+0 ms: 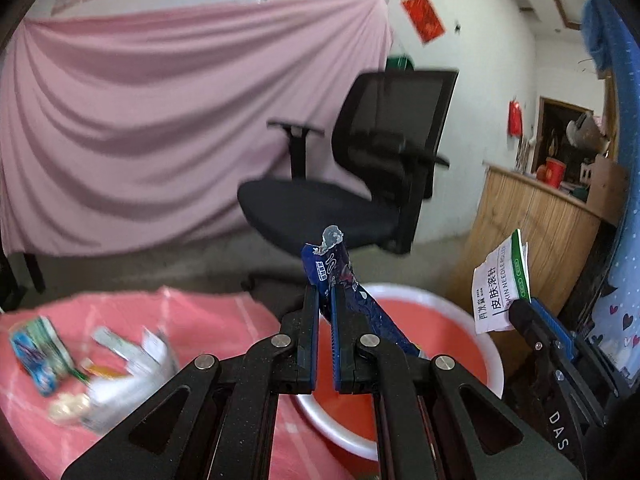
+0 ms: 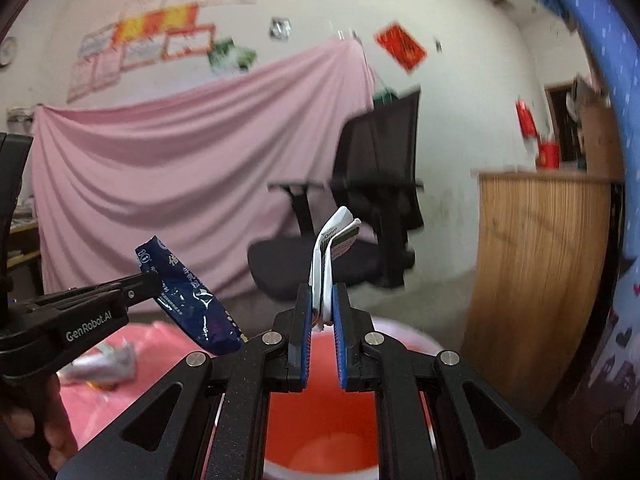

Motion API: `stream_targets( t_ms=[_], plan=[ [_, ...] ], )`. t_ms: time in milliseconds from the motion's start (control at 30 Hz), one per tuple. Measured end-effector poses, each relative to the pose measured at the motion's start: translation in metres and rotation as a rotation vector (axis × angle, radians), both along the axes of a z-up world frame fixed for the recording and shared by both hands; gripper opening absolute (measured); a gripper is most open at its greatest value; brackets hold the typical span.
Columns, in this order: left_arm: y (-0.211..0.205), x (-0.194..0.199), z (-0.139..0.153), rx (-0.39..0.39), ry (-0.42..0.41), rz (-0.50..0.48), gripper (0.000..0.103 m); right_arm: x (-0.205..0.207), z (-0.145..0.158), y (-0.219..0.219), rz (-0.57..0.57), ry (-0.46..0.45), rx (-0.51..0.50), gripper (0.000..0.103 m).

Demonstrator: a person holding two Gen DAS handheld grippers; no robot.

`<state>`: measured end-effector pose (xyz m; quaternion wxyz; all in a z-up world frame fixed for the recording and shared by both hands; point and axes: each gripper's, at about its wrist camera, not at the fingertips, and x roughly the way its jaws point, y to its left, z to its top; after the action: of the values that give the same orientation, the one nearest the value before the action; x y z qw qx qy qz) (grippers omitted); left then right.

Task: Collect trash
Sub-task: 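Carry both items over the orange bucket and open both tools to drop them, then grasp the green card with the left tool while the right tool grasps the white mask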

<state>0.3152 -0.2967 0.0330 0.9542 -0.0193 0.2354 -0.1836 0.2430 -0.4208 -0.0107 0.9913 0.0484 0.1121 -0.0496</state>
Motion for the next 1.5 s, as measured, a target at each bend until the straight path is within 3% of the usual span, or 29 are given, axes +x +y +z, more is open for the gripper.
stream_targets(
  t_ms=[300,400,500,633,767,800,833,1033,1167,1233,1300,1433,1500],
  plan=[
    [-0.018,0.042,-0.022,0.008,0.174,-0.026,0.004,0.010,-0.012,-0.016,-0.009,0.112,0.073,0.011],
    [-0.008,0.033,-0.027,-0.001,0.206,-0.026,0.005,0.011,-0.016,-0.019,-0.012,0.137,0.093,0.011],
    [-0.001,0.033,-0.031,-0.009,0.251,-0.020,0.011,0.014,-0.016,-0.020,-0.011,0.155,0.103,0.013],
    [0.014,0.027,-0.032,-0.036,0.268,-0.003,0.028,0.015,-0.015,-0.019,-0.009,0.168,0.104,0.013],
    [0.030,0.021,-0.027,-0.058,0.260,0.019,0.029,0.014,-0.010,-0.015,-0.001,0.156,0.091,0.019],
    [0.034,0.019,-0.026,-0.064,0.256,0.024,0.029,0.013,-0.007,-0.013,0.004,0.146,0.086,0.028],
    [0.039,0.016,-0.024,-0.075,0.243,0.035,0.030,0.011,-0.004,-0.011,0.011,0.131,0.081,0.030],
    [0.080,-0.011,-0.007,-0.121,0.122,0.134,0.051,0.002,0.016,0.009,0.056,0.048,0.059,0.032],
    [0.115,-0.032,0.005,-0.138,0.041,0.207,0.065,-0.006,0.028,0.026,0.082,-0.022,0.043,0.058],
    [0.134,-0.044,0.010,-0.146,-0.005,0.248,0.089,-0.010,0.033,0.036,0.091,-0.058,0.032,0.071],
    [0.148,-0.053,0.013,-0.149,-0.050,0.293,0.102,-0.013,0.037,0.045,0.095,-0.088,0.024,0.090],
    [0.182,-0.078,0.017,-0.127,-0.144,0.393,0.102,-0.022,0.044,0.067,0.116,-0.165,0.000,0.103],
    [0.193,-0.086,0.016,-0.108,-0.163,0.416,0.102,-0.026,0.046,0.078,0.137,-0.197,-0.016,0.103]
  ],
)
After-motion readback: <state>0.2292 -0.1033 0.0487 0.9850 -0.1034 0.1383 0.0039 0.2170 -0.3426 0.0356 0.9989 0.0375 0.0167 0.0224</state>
